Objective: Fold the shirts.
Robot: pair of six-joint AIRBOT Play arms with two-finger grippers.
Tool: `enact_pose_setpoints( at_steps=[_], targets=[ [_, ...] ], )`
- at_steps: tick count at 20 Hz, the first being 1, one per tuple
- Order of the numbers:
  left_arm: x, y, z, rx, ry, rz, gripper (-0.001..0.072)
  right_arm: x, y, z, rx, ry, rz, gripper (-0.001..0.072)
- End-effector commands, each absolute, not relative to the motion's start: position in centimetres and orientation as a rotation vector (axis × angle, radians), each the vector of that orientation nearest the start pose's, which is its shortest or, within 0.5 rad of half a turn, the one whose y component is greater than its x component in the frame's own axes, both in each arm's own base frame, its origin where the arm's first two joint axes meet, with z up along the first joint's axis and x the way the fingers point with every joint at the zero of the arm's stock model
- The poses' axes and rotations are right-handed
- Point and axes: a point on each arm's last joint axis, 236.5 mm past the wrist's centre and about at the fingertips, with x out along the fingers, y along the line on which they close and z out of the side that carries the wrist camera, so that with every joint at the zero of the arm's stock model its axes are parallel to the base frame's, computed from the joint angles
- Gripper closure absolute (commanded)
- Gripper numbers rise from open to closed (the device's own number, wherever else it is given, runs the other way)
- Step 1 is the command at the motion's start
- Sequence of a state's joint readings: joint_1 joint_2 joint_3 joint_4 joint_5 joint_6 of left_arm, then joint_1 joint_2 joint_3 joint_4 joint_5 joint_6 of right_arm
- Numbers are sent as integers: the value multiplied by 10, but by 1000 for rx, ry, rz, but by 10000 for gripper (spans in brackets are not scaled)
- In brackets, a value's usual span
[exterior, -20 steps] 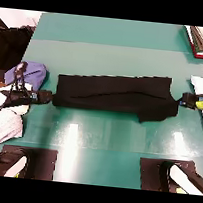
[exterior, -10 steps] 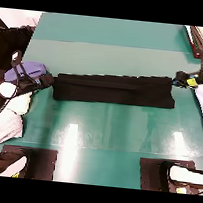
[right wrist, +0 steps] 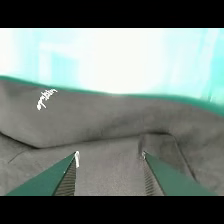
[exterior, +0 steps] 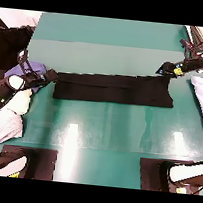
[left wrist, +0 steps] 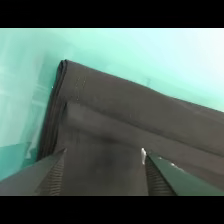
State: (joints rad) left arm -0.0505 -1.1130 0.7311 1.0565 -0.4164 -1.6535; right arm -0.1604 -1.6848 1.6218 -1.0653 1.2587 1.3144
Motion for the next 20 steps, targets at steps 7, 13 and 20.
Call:
enact_pose_setpoints(
  at_steps=[7,13,20],
  targets=[
    [363,-103,-23,-604,1100,-119,680,441,-64,-7,497,1369,235,17],
    [337,-133,-20,-588,1192,-286,681,422,-51,-51,761,1399,430,20],
    [333,-143,-15,-628,1209,-322,681,424,-13,-55,759,1392,612,45]
  ],
)
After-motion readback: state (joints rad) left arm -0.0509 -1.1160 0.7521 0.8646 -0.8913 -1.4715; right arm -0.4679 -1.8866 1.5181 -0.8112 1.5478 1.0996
